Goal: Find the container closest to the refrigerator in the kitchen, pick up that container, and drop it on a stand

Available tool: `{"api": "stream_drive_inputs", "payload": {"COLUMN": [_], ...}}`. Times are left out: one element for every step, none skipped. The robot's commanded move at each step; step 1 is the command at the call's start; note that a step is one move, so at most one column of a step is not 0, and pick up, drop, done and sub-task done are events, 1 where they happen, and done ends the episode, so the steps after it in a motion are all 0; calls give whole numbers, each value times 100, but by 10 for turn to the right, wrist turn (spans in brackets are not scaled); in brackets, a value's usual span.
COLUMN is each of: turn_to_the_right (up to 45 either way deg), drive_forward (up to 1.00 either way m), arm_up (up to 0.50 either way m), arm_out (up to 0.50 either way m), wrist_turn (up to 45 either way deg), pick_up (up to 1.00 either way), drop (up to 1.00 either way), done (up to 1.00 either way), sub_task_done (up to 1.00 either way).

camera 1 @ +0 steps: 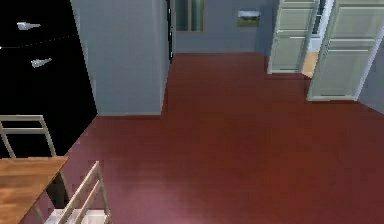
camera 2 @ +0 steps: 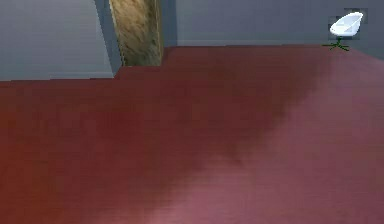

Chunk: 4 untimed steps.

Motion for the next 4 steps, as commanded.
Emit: {"api": "stream_drive_inputs", "payload": {"turn_to_the_right": [0, -450, -450, -450], "drive_forward": [50, 0, 0, 0], "arm_up": [0, 0, 0, 0], "arm_out": [0, 0, 0, 0], "wrist_turn": [0, 0, 0, 0], "pick_up": [0, 0, 0, 0], "drop": [0, 0, 0, 0], "done": [0, 0, 0, 0], "sub_task_done": [0, 0, 0, 0]}}
